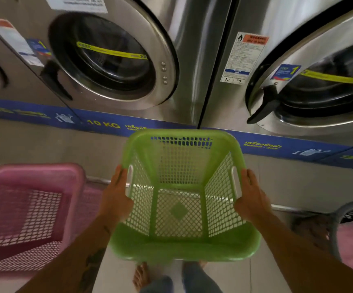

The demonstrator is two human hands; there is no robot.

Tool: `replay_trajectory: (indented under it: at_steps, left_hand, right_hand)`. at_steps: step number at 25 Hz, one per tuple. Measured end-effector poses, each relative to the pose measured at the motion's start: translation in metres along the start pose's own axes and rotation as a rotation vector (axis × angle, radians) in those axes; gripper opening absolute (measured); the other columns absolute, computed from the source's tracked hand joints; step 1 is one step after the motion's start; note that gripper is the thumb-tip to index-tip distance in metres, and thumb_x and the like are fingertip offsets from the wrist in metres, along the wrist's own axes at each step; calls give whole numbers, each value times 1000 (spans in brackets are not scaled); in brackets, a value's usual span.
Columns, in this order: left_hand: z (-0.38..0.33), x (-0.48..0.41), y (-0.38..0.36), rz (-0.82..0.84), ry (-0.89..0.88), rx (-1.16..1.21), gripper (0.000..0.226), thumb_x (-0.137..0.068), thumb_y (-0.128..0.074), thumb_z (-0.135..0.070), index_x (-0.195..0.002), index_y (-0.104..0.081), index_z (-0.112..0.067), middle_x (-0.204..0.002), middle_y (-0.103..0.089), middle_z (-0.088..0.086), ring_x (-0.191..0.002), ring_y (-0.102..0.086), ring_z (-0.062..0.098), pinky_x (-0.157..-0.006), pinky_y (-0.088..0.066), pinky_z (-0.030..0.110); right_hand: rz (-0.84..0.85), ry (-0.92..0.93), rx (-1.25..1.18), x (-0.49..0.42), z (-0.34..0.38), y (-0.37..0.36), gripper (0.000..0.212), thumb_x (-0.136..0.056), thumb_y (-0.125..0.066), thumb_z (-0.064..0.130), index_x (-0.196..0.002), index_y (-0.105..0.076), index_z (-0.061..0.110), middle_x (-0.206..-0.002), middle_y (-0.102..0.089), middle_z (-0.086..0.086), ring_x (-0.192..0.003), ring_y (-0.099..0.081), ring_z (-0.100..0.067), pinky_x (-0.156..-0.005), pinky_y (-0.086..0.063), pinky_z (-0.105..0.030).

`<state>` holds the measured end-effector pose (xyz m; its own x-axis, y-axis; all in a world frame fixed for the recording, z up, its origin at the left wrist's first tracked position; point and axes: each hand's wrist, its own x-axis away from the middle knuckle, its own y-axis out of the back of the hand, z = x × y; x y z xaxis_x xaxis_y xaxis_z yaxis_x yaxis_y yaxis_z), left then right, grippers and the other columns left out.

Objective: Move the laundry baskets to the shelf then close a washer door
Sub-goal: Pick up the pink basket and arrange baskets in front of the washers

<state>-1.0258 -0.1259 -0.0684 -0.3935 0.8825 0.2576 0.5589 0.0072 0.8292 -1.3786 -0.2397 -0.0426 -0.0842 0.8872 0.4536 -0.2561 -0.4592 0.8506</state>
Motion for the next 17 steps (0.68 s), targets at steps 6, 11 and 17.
replay_trajectory:
  at_steps: [6,11,17]
  left_hand:
    - [61,60,4,-19,70,112,93,-63,-49,12,-149,-34,-22,-151,-42,6,-125,-51,32,-98,-49,44]
    - [110,83,-26,-17,69,205,99,-69,-46,12,-152,-18,-36,-156,-30,-7,-107,-63,32,-69,-58,36]
    - [159,85,-72,-43,33,108,91,-72,-44,15,-154,-17,-13,-163,-15,0,-145,-26,26,-115,-33,45]
  right_hand:
    - [44,-28,-9,60,16,-64,99,-68,-70,8,-150,-15,18,-158,-18,-3,-120,-54,-37,-87,-51,-43]
    - [47,-94,-88,76,18,-135,106,-64,-70,-1,-150,-13,24,-150,-30,-9,-111,-55,-38,-70,-56,-44]
    - [43,-116,-262,60,10,-200,105,-62,-67,-5,-147,-18,33,-134,-43,-13,-75,-50,-16,-30,-37,-13]
